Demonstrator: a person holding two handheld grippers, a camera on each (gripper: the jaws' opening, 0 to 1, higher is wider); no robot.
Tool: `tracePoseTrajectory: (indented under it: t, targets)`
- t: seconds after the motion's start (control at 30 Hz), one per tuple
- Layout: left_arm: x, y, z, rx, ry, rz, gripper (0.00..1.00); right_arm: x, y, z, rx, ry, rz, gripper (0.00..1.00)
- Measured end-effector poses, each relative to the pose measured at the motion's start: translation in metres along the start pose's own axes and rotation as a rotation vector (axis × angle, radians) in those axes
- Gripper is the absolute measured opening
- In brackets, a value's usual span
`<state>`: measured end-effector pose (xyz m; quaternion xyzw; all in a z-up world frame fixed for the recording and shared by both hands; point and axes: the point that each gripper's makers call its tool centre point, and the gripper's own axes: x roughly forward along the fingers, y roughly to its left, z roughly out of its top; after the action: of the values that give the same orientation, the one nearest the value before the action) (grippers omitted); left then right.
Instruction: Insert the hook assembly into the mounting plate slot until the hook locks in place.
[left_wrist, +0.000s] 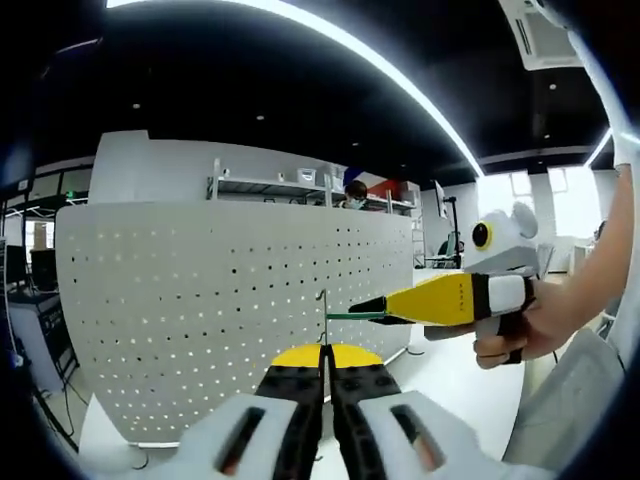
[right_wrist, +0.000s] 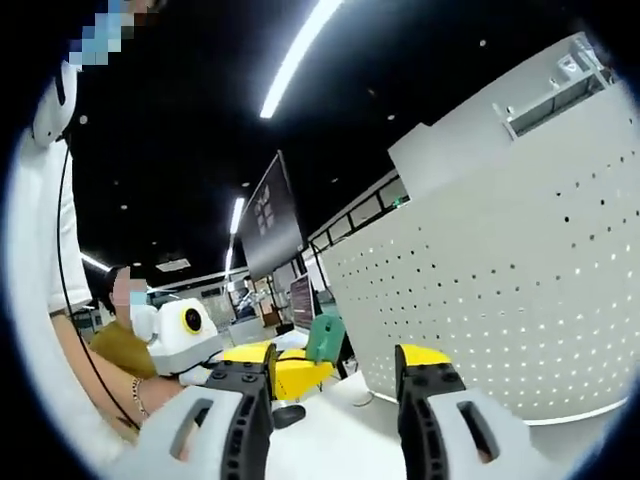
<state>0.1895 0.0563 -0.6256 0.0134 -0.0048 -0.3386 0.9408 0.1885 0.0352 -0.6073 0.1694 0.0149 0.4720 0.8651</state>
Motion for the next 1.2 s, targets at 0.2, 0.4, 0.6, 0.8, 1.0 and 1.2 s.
tracePoseTrajectory:
  t: [0.2, 0.4, 0.6, 0.8, 1.0, 1.2]
  targets:
    - [-0.001, 0.000, -0.001, 0.001, 0.003, 0.005, 0.01, 0.007, 0.000, 0.001, 0.011, 0.009, -0.009, 0.26]
    - [0.000, 0.000, -0.002, -0.007, 0.003, 0.013, 0.01, 0.012, 0.003, -0.002, 0.022, 0.026, -0.006, 0.15]
    - [0.000, 0.000, -0.002, -0.015, 0.003, 0.019, 0.01, 0.018, 0.002, -0.007, 0.010, 0.054, -0.016, 0.09]
    - [-0.001, 0.002, -0.003, -0.013, 0.006, 0.033, 0.01, 0.019, 0.002, -0.010, 0.011, 0.065, -0.027, 0.08]
    - [-0.002, 0.001, -0.003, -0.024, 0.004, 0.040, 0.01, 0.018, 0.006, -0.011, -0.011, 0.062, -0.031, 0.02]
    - [-0.003, 0.001, -0.002, -0.020, 0.000, 0.042, 0.01, 0.018, 0.006, -0.008, 0.021, 0.041, -0.038, 0.02]
